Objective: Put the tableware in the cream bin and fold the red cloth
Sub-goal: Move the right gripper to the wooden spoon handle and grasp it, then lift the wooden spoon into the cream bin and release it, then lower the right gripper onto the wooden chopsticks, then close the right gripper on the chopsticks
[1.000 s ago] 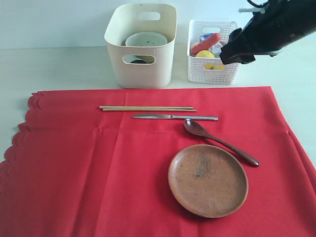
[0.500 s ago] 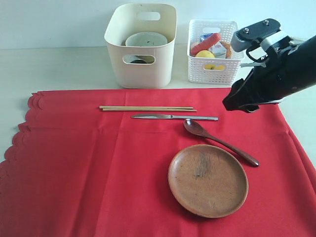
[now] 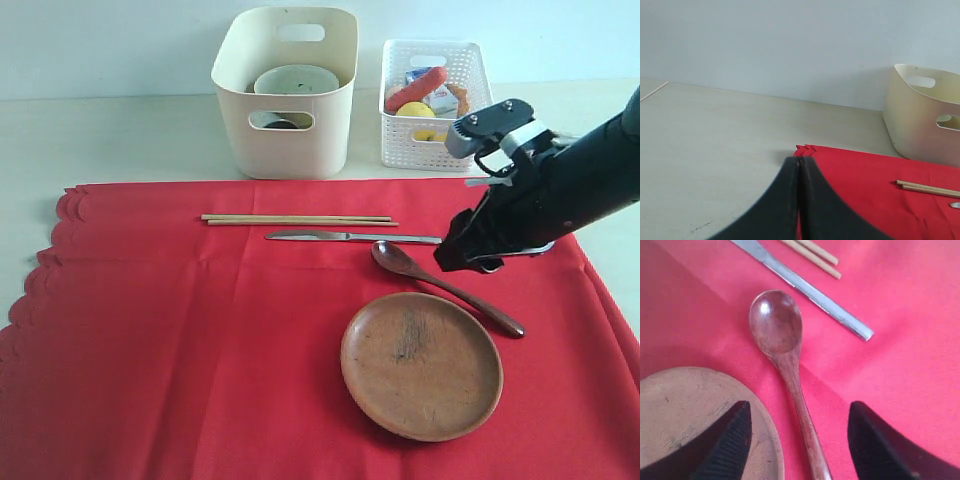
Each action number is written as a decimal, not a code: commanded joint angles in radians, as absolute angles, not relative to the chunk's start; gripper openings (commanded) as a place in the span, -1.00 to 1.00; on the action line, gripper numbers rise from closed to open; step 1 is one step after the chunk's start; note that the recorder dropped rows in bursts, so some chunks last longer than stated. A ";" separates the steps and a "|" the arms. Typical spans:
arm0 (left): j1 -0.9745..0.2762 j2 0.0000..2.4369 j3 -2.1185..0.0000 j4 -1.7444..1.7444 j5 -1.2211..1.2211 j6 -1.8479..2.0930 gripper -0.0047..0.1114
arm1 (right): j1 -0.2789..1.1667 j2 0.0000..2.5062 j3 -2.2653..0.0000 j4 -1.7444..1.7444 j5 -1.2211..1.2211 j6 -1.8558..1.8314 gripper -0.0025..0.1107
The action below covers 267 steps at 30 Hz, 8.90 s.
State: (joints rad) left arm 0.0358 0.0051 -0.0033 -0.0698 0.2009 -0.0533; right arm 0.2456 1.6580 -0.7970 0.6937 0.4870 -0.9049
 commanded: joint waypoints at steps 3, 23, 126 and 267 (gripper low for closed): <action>0.037 0.000 0.000 -0.073 0.199 -0.048 -0.92 | 0.245 1.731 -0.793 0.736 0.490 -0.964 0.01; 0.037 0.000 0.000 -0.073 0.199 -0.048 -0.92 | 0.245 1.828 -0.795 0.732 0.315 -1.054 0.01; 0.037 0.000 0.000 -0.073 0.200 -0.048 -0.92 | 0.361 2.253 -1.835 1.175 0.319 -1.181 -0.94; 0.037 0.000 0.000 -0.073 0.200 -0.048 -0.92 | 0.458 2.300 -1.563 0.512 0.733 -1.135 -0.83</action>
